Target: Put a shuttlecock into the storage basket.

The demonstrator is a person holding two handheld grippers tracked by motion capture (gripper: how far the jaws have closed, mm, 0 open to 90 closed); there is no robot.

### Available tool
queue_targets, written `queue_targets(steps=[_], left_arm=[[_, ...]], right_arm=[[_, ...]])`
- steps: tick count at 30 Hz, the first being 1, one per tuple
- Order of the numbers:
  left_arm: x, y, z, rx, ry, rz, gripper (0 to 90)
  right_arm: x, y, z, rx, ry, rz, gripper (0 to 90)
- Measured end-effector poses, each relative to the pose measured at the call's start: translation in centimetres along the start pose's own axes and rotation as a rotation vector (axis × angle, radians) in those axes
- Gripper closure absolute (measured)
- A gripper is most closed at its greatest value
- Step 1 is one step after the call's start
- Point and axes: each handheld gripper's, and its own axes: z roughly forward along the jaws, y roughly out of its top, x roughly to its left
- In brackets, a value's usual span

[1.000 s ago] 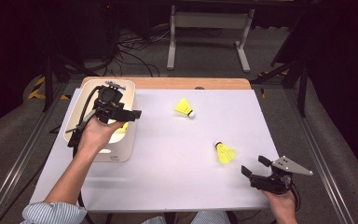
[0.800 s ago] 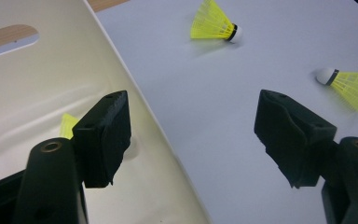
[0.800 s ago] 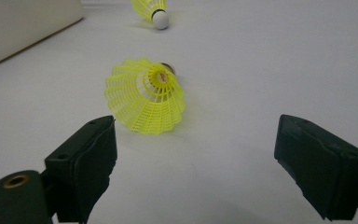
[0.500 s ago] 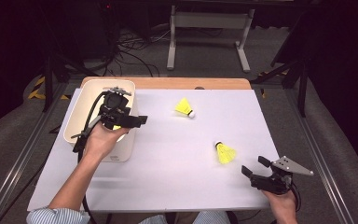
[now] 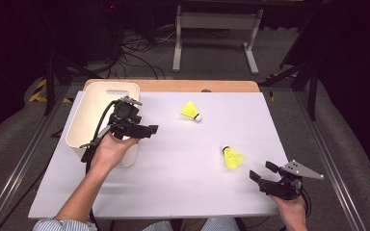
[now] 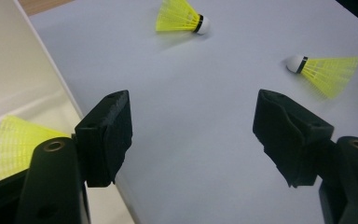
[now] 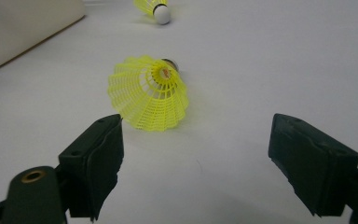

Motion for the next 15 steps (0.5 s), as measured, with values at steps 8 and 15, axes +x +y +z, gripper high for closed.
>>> queue_targets(steps=[8,15], left_arm=[[-1.0,-0.4,0.4,-0.005,-0.016,0.017,29.2],[-1.5,-0.5,0.9,0.002,-0.022,0.030,29.1]], right_arm=[[0.3,0.5,-0.1,0.007,-0.013,-0.019,21.4],[0.4,0.7,0.3,0.034,-0.005,-0.031,22.9]])
